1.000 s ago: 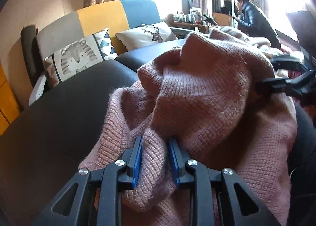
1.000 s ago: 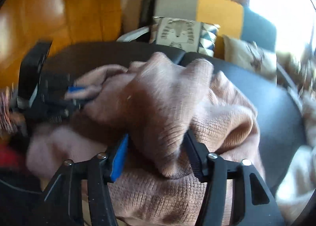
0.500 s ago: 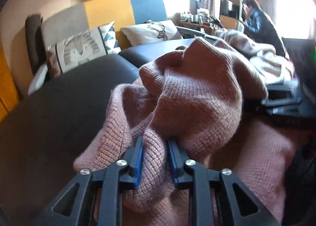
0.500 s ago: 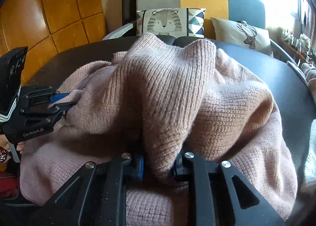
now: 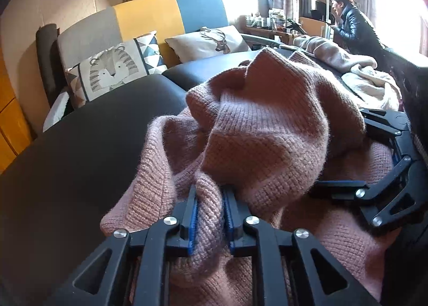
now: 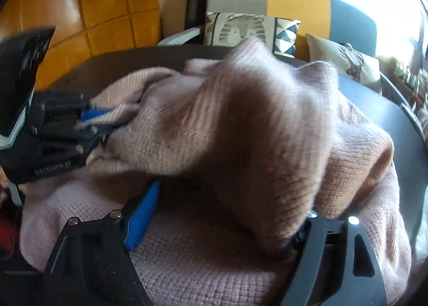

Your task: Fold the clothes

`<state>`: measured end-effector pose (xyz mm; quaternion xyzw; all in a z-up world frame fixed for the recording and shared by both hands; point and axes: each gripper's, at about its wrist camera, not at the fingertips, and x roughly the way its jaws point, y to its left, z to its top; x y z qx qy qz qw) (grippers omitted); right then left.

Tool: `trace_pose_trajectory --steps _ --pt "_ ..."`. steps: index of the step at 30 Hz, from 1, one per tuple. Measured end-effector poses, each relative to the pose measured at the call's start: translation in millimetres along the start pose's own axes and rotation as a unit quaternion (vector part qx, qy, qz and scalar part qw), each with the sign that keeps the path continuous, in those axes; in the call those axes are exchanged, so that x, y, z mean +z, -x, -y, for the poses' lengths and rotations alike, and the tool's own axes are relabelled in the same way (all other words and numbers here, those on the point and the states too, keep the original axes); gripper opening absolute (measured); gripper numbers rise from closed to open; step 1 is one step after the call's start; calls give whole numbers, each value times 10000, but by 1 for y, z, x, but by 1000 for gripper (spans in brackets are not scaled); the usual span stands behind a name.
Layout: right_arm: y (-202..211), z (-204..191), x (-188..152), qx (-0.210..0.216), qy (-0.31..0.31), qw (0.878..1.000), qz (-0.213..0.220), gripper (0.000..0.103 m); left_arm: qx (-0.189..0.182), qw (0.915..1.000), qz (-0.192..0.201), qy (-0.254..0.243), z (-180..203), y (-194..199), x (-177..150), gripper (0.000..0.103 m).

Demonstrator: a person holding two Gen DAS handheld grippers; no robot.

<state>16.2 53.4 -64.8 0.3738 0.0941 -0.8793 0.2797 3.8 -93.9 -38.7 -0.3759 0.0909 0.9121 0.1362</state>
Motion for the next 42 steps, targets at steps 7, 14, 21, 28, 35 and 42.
trace_pose_trajectory --steps 7,14,21,28,35,42 --pt "7 47 2 364 -1597 9864 127 17 158 9998 1 -112 7 1 1 16" --pt "31 42 20 253 -1666 9845 477 13 406 9987 269 -121 13 17 11 9" --pt "65 38 55 335 -1563 9810 1101 13 464 9893 1273 534 -14 71 41 9" --pt "94 32 107 541 -1436 9723 1761 13 374 9733 1978 1102 -46 117 77 8" --pt "117 16 142 842 -1306 9629 2205 13 416 9576 2529 1319 -61 156 104 8" --pt "143 5 179 1181 -1190 9479 2710 13 441 9358 3086 1647 -74 192 123 8"
